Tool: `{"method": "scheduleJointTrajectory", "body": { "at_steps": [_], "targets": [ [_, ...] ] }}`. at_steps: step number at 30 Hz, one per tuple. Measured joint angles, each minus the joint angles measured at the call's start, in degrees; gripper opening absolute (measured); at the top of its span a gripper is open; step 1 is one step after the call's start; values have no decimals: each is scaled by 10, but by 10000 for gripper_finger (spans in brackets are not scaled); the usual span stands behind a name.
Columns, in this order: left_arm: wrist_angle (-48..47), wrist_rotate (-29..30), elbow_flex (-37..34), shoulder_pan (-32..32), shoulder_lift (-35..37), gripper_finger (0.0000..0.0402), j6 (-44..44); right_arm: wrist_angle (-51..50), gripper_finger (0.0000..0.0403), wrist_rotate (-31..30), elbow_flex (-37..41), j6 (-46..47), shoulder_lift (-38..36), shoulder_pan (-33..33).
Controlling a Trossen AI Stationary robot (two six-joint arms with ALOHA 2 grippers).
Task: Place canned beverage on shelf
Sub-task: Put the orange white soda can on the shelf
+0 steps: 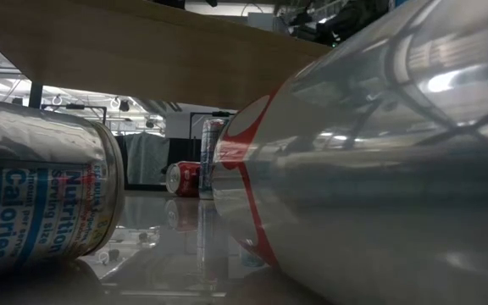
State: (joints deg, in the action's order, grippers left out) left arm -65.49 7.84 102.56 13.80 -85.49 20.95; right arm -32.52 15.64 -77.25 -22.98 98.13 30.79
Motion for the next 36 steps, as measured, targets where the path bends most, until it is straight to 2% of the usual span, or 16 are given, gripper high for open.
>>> {"method": "scheduleJointTrajectory", "body": {
  "at_steps": [9,14,29,36],
  "targets": [
    [0,0,0,0,0,386,0,-3,358,-6,0,0,31,0],
    [0,0,0,0,0,386,0,-5,358,-31,0,0,32,-1],
    [0,0,0,0,0,386,0,-6,358,-32,0,0,32,-1],
    [0,0,0,0,0,386,0,-11,358,-32,1,0,57,-5]
  ]
}}
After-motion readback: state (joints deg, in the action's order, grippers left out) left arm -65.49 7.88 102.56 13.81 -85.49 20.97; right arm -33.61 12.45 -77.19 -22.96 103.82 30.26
